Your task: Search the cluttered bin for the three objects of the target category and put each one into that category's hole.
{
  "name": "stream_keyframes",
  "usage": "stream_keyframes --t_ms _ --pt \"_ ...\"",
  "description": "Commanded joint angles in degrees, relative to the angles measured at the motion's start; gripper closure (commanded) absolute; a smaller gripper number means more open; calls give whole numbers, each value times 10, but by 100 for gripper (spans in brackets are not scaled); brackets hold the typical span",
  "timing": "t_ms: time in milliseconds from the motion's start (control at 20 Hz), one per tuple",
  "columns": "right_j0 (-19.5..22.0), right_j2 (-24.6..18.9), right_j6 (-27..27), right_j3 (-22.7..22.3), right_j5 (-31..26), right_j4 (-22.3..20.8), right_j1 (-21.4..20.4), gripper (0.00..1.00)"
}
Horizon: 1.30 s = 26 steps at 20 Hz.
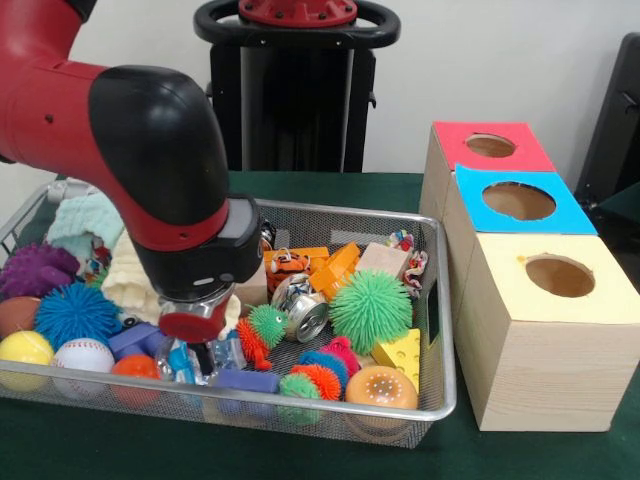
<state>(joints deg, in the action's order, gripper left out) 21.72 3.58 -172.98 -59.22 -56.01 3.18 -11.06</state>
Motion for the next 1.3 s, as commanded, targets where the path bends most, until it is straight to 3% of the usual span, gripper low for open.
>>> stream_keyframes --t_ms 50,400,900,1200,1300 --pt "6 -55 121 -59 45 -42 16 0" --pt "11 -69 102 -78 98 -35 38 0" --pt "-1 -65 74 -73 117 -32 53 0" --pt "8 -78 73 -94 128 -20 48 0" --pt "16 -93 64 -113 157 -7 38 0"
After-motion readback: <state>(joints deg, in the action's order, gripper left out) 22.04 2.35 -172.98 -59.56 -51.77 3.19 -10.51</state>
